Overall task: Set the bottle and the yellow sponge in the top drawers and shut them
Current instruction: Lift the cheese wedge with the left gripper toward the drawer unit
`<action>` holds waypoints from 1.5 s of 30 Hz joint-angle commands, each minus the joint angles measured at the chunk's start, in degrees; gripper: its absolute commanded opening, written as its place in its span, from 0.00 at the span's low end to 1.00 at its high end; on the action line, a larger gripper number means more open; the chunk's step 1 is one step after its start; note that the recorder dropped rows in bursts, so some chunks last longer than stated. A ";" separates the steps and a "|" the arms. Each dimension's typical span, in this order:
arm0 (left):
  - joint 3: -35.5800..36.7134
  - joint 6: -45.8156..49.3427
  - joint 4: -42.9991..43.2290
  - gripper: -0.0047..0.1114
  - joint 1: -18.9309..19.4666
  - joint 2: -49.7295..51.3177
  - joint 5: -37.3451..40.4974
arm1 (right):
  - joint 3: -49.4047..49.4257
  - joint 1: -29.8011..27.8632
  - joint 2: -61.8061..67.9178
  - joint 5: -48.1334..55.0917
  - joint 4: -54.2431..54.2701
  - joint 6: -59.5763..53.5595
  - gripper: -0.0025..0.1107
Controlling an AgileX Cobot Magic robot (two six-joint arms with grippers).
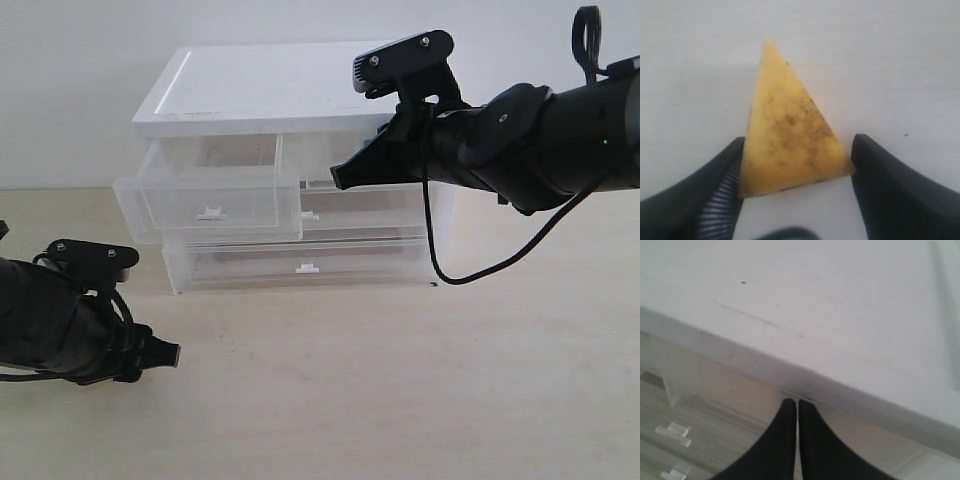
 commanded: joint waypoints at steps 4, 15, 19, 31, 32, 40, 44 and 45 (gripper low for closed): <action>-0.07 0.97 -0.72 0.07 0.15 0.09 0.03 | -0.48 -0.17 -0.52 -0.23 -0.41 -0.10 0.02; 3.00 1.96 -0.72 0.07 0.15 -9.05 -2.21 | -0.48 -0.17 -0.52 -0.23 -0.41 -0.10 0.02; 5.96 2.89 -0.72 0.07 0.15 -16.18 -2.10 | -0.48 -0.17 -0.52 -0.23 -0.41 -0.10 0.02; 7.96 8.45 -0.72 0.07 0.15 -32.41 1.57 | -0.48 -0.17 -0.52 -0.23 -0.41 -0.10 0.02; 7.36 8.72 -0.72 0.07 0.15 -33.09 1.67 | -0.48 -0.17 -0.52 -0.23 -0.41 -0.10 0.02; 2.25 11.50 -0.72 0.07 0.15 -33.95 1.80 | -0.48 -0.17 -0.52 -0.46 -0.41 -0.10 0.02; -0.98 12.83 -0.72 0.07 0.15 -33.70 4.01 | -0.48 -0.17 -0.52 -0.46 -1.58 -0.10 0.04; -1.71 12.97 -0.72 0.07 0.15 -33.57 5.04 | -0.48 -0.17 -0.52 -0.46 -1.73 -0.10 0.07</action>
